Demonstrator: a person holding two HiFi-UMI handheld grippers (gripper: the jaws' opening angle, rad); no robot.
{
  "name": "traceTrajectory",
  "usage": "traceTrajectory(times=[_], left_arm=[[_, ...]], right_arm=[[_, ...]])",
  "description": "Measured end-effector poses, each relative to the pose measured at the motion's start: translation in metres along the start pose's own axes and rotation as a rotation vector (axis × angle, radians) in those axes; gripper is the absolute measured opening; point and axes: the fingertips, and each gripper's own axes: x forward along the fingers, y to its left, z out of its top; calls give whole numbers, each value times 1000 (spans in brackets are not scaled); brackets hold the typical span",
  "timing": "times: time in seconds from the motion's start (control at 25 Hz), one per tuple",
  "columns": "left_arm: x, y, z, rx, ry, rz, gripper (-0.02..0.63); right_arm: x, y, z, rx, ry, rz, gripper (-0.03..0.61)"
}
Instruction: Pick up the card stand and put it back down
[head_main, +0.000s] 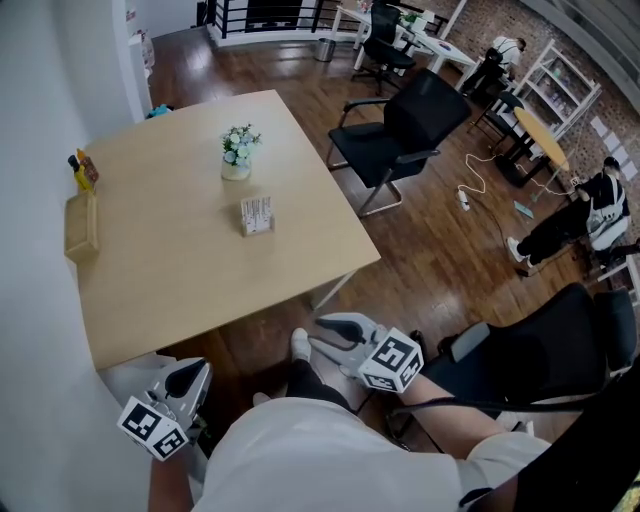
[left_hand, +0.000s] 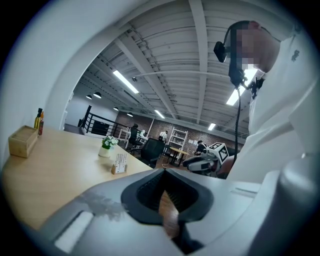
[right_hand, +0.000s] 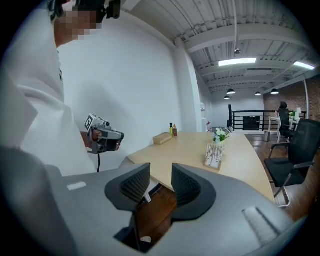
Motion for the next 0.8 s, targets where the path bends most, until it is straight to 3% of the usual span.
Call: traceTrajectory(times=[0.4,0.8], left_arm=[[7,-8,-3,-2,-3,-38,3],[-3,1,2,-7,-33,-27,3]], right_arm=[[-5,6,-6,1,9,-8,138],[7,12,5,-32,19,8,137]])
